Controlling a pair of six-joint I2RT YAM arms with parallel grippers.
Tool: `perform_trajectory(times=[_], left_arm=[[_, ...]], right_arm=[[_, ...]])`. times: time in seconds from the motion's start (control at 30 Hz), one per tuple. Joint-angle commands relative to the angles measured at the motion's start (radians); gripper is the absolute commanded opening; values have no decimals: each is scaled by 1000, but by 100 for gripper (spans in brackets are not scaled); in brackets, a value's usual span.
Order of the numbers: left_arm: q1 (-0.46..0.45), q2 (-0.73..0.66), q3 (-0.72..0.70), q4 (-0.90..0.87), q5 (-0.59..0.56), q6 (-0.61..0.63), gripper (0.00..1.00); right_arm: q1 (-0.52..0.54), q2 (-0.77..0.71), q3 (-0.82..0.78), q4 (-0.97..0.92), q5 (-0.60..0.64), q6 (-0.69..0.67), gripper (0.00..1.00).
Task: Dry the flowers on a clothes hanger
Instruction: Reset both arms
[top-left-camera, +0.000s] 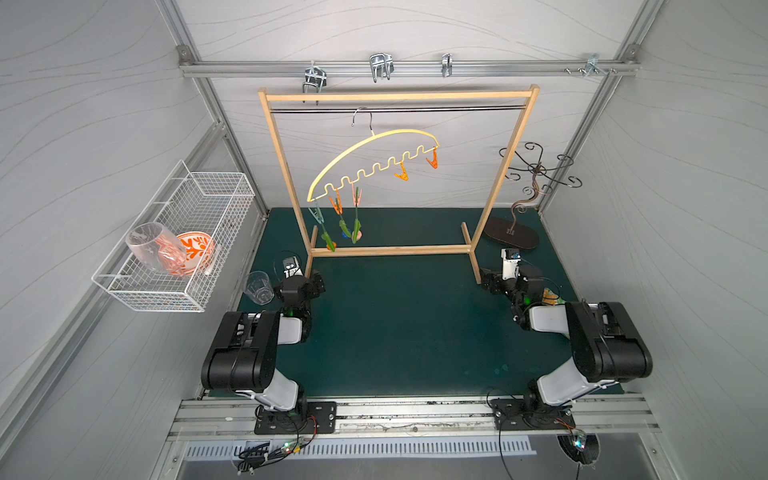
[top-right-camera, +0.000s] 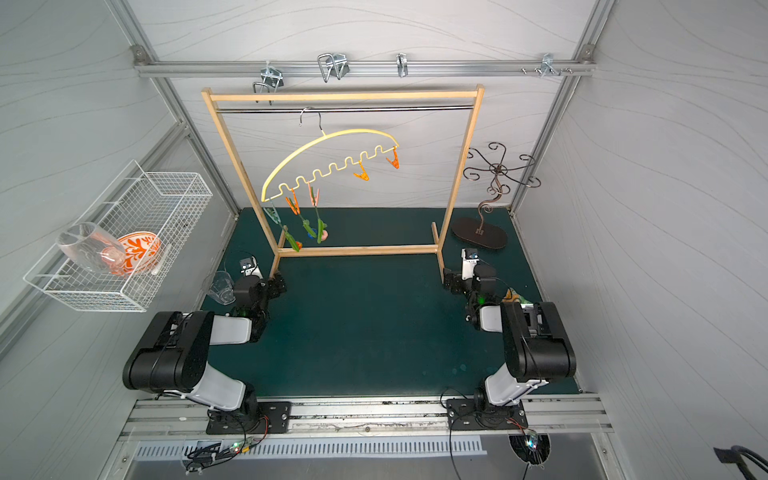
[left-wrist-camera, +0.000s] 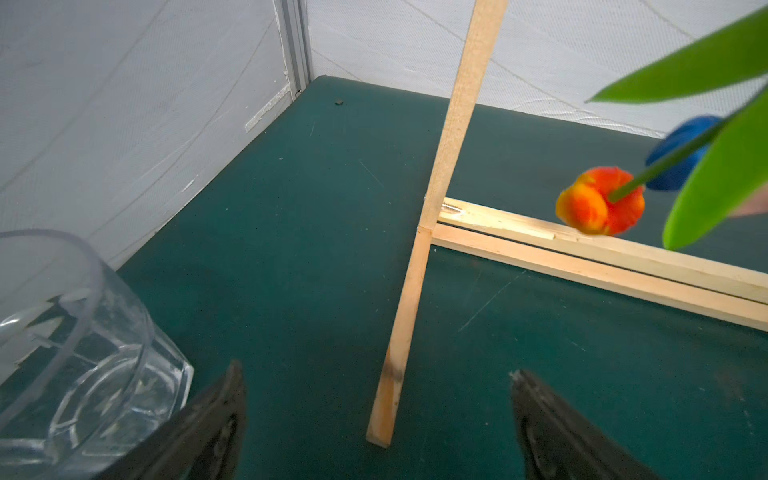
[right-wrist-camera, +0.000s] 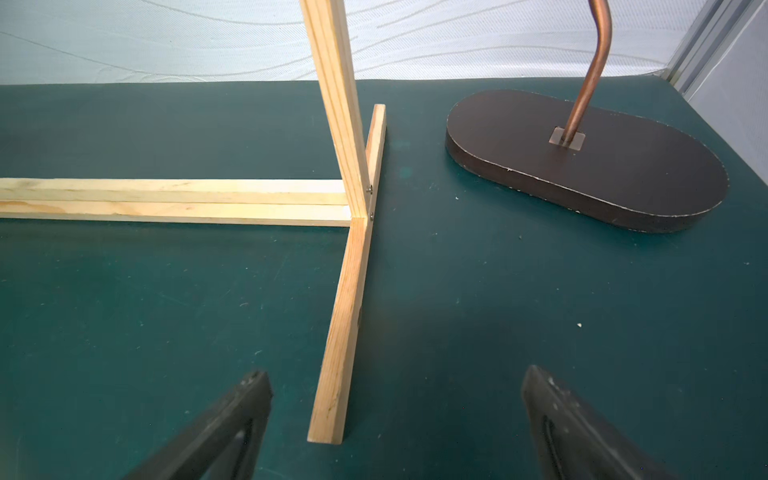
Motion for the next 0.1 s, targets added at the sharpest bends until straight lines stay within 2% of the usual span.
perform_trajectory(times=[0.0,0.07], left_arm=[[-3,-3,3,57,-19,-1,100],[-3,-2,8,50,-20,-2,100]], right_arm=[[3,5,3,-15,-18,-8,99],[2,-1,2,-15,-17,-8,99]])
